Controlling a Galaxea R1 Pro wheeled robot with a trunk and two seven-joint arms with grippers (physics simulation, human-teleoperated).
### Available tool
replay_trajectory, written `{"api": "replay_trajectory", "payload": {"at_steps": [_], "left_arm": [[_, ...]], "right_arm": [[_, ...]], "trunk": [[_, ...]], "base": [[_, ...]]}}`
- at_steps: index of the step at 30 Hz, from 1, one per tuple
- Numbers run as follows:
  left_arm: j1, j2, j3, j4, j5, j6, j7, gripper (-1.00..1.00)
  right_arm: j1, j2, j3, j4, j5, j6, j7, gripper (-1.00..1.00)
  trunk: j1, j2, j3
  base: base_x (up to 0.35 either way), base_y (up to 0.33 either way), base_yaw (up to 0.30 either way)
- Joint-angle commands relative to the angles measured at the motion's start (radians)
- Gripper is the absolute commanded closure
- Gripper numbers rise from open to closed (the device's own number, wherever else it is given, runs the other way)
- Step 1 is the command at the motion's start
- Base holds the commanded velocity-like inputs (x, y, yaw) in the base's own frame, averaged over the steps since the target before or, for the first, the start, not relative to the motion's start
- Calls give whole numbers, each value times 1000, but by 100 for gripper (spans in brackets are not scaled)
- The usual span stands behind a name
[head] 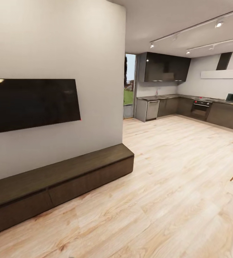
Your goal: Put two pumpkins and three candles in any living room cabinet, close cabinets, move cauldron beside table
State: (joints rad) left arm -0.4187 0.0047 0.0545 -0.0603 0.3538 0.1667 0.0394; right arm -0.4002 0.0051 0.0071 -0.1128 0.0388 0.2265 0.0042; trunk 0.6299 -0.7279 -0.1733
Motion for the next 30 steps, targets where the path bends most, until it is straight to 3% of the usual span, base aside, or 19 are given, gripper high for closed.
{"api": "replay_trajectory", "payload": {"at_steps": [1,17,30], "left_arm": [[0,0,5,-3,4,7,4,-100],[0,-1,5,-3,2,6,4,-100],[0,-1,5,-3,3,6,4,-100]], "right_arm": [[-1,0,1,-2,4,7,0,-100],[-1,1,1,-2,4,7,0,-100],[0,1,1,-2,4,7,0,-100]], "trunk": [[0,-1,-1],[0,-1,-1],[0,-1,-1]], "base": [[85,0,0],[52,0,0],[298,0,0]]}}
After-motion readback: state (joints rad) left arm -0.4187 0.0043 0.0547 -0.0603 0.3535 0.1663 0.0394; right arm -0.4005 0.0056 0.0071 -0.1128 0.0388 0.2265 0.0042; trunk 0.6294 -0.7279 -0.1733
